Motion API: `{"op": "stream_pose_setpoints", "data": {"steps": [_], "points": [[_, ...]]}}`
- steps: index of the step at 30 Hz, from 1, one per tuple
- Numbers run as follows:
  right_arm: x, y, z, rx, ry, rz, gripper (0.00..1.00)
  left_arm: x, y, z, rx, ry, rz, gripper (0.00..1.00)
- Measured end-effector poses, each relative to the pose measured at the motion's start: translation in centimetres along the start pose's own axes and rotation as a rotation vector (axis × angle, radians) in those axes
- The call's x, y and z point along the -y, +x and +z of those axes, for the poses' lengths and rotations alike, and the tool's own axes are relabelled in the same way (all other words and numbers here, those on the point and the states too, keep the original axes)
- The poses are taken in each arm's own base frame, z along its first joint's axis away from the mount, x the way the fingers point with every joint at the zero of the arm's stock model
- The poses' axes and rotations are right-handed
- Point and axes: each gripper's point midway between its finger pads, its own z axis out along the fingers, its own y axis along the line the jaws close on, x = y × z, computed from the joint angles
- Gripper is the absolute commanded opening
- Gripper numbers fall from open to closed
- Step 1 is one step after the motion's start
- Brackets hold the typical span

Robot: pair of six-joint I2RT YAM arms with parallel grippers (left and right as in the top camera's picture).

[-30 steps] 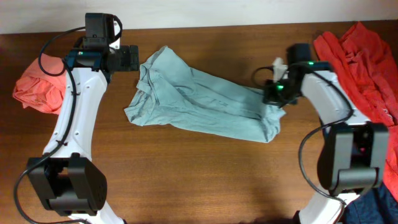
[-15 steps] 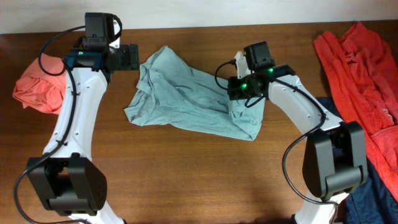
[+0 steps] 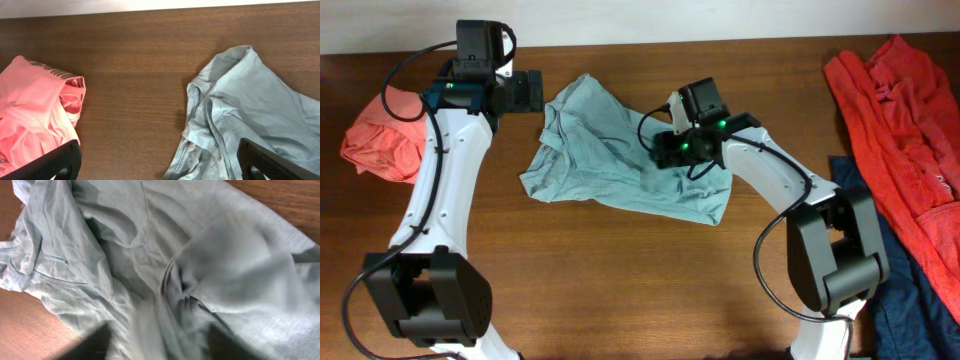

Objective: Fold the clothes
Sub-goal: 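Fold the right end leftward toward the left gripper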

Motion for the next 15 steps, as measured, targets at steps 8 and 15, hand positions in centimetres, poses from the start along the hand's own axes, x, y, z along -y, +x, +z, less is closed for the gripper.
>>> {"op": "stream_pose_setpoints", "data": {"steps": [8, 15], "points": [[-1.4, -2.2, -3.2, -0.011, 0.029, 0.001, 0.91, 0.0, 0.0, 0.0, 0.0, 0.0, 0.0, 0.99], [1.1, -2.5, -3.9, -0.007, 0.183, 0.062, 0.83, 0.0, 0.0, 0.0, 0.001, 0.0, 0.0, 0.99]]}}
